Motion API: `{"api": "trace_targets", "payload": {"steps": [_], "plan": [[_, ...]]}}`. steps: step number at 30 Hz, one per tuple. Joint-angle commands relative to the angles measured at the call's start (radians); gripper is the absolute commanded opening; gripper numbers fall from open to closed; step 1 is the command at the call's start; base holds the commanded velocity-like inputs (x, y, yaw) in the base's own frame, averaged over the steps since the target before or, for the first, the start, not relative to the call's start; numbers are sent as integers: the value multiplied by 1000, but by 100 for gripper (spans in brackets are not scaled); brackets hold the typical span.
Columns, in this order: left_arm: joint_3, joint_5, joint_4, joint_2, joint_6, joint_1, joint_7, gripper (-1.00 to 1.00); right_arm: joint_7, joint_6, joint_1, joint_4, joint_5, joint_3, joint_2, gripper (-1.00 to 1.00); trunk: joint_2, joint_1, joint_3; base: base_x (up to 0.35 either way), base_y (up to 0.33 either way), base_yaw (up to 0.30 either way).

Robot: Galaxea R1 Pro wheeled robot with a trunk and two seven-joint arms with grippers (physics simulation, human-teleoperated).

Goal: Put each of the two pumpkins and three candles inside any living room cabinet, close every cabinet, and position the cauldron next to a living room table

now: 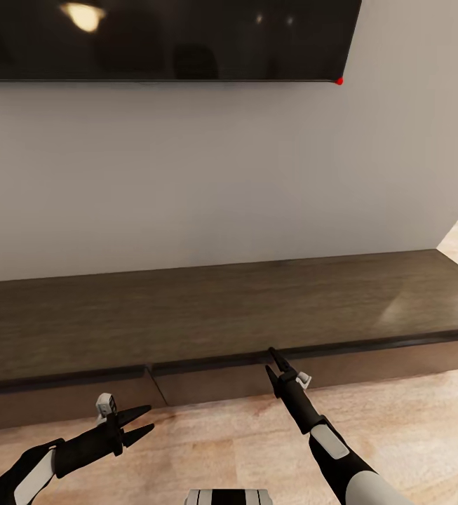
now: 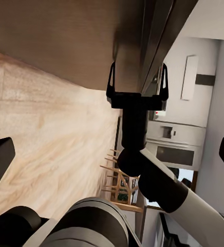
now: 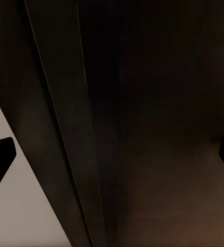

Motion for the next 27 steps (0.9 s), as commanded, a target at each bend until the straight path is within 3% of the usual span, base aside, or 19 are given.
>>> {"api": "trace_targets", "payload": {"steps": [1, 27], "plan": [[-6, 8, 1, 1, 9, -1, -2, 100, 0, 9, -8, 0, -4, -6, 1, 100, 0, 0, -1, 1, 0, 0], [-6, 9, 2, 1, 9, -1, -2, 100, -1, 9, -8, 0, -4, -6, 1, 100, 0, 0, -1, -24, 0, 0]]}}
